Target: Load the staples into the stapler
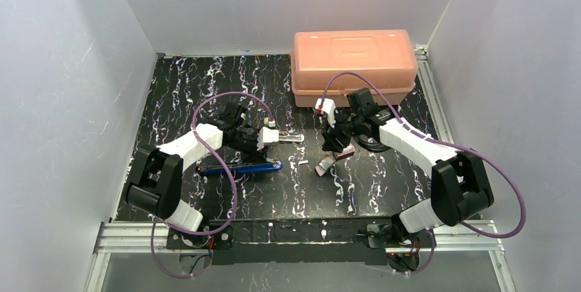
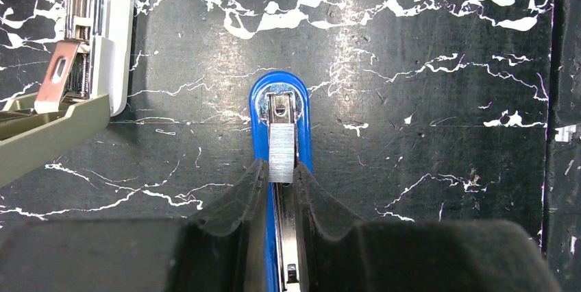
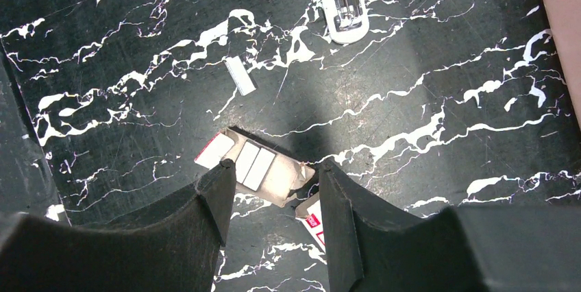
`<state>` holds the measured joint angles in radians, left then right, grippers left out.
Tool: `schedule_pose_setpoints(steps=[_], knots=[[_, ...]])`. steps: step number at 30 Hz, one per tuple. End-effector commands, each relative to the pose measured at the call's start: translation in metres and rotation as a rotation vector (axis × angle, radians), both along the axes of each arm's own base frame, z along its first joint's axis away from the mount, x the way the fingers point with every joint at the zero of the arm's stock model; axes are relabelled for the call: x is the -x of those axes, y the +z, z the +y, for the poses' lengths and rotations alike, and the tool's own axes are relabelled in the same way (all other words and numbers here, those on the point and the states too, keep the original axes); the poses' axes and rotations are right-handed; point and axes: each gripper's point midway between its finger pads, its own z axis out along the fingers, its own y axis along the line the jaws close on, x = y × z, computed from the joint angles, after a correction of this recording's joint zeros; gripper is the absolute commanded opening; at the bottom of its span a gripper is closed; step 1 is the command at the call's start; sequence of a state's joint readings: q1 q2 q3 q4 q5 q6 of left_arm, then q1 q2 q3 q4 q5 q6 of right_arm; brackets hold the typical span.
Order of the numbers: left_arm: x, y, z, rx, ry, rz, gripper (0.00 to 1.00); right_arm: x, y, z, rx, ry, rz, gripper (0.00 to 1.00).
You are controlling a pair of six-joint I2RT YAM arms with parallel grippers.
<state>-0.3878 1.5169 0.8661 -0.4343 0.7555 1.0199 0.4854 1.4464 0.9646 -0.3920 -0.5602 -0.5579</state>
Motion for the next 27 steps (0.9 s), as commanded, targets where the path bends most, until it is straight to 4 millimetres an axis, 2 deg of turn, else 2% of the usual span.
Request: schedule_pose_setpoints(steps=[1,8,20,27], knots=[[0.0017,0.0002,-0.0027,-0.014,-0.003,0.017,0.0,-0.0026,-0.0012,0.0002,-0.006,0.007,-0.013,0.55],[-0.0006,0.0019,-0.004,-0.013,0.003,0.01,0.0,-0.0025,-0.0029,0.0,-0.003,0.006,-0.007,0.55],[-0.001,-0.0005,-0.0035,-0.027,0.001,0.005,0.16,-0.0026,-0.0046,0.0,0.0,0.008,-0.004,0.55],[-0.0014,-0.0024,-0.0037,-0.032,0.001,0.004,0.2,-0.0031,-0.0053,-0.0005,0.003,0.006,-0.005,0.55]])
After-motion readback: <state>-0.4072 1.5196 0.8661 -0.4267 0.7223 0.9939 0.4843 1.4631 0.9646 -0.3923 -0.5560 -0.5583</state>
